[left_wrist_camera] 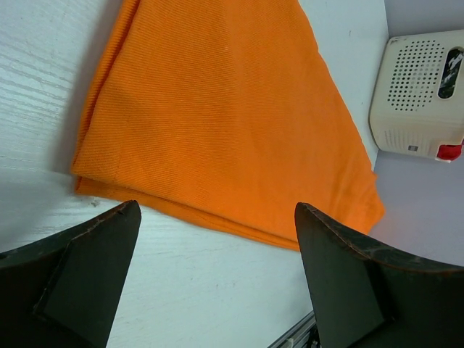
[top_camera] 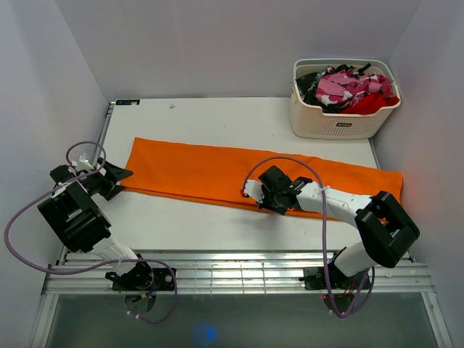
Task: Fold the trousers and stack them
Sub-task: Fold the trousers
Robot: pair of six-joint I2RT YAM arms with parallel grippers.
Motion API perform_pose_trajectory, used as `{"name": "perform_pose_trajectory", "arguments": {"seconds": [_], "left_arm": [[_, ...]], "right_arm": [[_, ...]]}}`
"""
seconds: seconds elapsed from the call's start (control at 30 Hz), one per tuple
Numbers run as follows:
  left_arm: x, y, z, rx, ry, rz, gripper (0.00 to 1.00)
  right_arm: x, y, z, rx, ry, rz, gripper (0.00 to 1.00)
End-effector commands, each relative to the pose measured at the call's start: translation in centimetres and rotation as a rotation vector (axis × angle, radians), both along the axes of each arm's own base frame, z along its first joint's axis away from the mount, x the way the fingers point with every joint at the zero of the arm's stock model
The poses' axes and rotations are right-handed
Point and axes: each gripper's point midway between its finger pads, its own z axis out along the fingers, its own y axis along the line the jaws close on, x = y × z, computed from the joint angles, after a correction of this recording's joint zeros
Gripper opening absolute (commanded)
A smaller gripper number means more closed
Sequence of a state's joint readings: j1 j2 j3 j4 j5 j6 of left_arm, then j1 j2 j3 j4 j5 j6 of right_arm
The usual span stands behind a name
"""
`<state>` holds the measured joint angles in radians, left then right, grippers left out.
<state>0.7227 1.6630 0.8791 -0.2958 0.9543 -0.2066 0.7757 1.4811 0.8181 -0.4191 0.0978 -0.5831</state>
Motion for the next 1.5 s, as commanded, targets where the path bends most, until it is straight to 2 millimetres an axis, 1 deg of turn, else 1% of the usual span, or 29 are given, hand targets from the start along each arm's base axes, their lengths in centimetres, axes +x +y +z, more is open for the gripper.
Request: {"name": "perform_pose_trajectory", "arguments": {"seconds": [0.0,0.13,0.23,0.27,0.37,0.43,0.53,0.67,0.77,0.83,0.93,1.1,1.23,1.3,1.33,1.37,1.4,1.43,1.47], "left_arm": [[0.3,-0.1,1.7,0.004,-0.045,-0.014,0.98],[0.5,0.2,0.9,-0.006,-0.036,0.01,0.98],[0.8,0.3,-0.2,-0.014,-0.031,0.024,0.98],[0.9,0.3,-0.9,-0.018,-0.026,0.025,0.98],[1.0,0.5,-2.0,-0.016,-0.011,0.039,0.98],[0.7,0.6,-3.0,-0.016,0.015,0.051,0.98],[0.8,1.2,-4.0,0.008,0.04,0.081,0.98],[0.7,2.4,-4.9,0.038,0.083,0.139,0.98],[0.5,3.1,-5.4,0.05,0.109,0.174,0.98],[0.4,3.4,-5.3,0.059,0.111,0.186,0.98],[0.4,3.5,-5.3,0.065,0.112,0.191,0.98],[0.4,3.6,-5.2,0.07,0.112,0.199,0.98],[0.4,3.6,-4.9,0.075,0.105,0.188,0.98],[0.5,3.3,-4.2,0.073,0.079,0.157,0.98],[0.9,3.3,-3.1,0.085,0.044,0.138,0.98],[0.8,2.8,-2.3,0.088,0.012,0.087,0.98],[0.9,2.8,-1.6,0.104,-0.007,0.062,0.98],[1.0,3.0,-0.3,0.131,-0.018,0.042,0.98],[1.1,3.5,0.3,0.177,-0.026,0.027,0.98]], "right_arm": [[-0.2,-0.1,0.4,-0.018,0.022,-0.002,0.08],[-0.2,0.0,0.4,-0.016,0.022,-0.001,0.08],[-0.3,0.0,0.3,-0.014,0.026,-0.001,0.08],[-0.3,0.0,0.3,-0.014,0.026,-0.001,0.08],[-0.3,-0.1,0.3,-0.018,0.026,-0.003,0.08],[-0.4,-0.1,0.3,-0.022,0.027,-0.002,0.08],[-0.5,-0.3,0.2,-0.025,0.03,-0.002,0.08],[-1.1,-1.4,-0.1,-0.056,0.032,0.003,0.08],[-1.3,-2.3,0.2,-0.067,0.023,0.002,0.08],[-1.5,-2.8,0.5,-0.064,0.013,-0.001,0.08],[-1.7,-3.5,0.4,-0.073,0.017,-0.008,0.08],[-2.3,-3.3,-0.7,-0.071,0.062,-0.006,0.08],[-2.3,-2.8,-1.0,-0.059,0.079,-0.004,0.08],[-2.5,-2.6,-1.3,-0.059,0.104,0.001,0.08],[-2.7,-2.6,-1.7,-0.066,0.123,0.0,0.08],[-2.8,-2.2,-1.6,-0.054,0.137,0.007,0.09],[-2.8,-1.9,-1.6,-0.045,0.149,0.011,0.1],[-2.9,-1.7,-1.5,-0.04,0.156,0.01,0.14],[-3.3,-1.2,-1.5,-0.017,0.186,0.021,0.17]]}}
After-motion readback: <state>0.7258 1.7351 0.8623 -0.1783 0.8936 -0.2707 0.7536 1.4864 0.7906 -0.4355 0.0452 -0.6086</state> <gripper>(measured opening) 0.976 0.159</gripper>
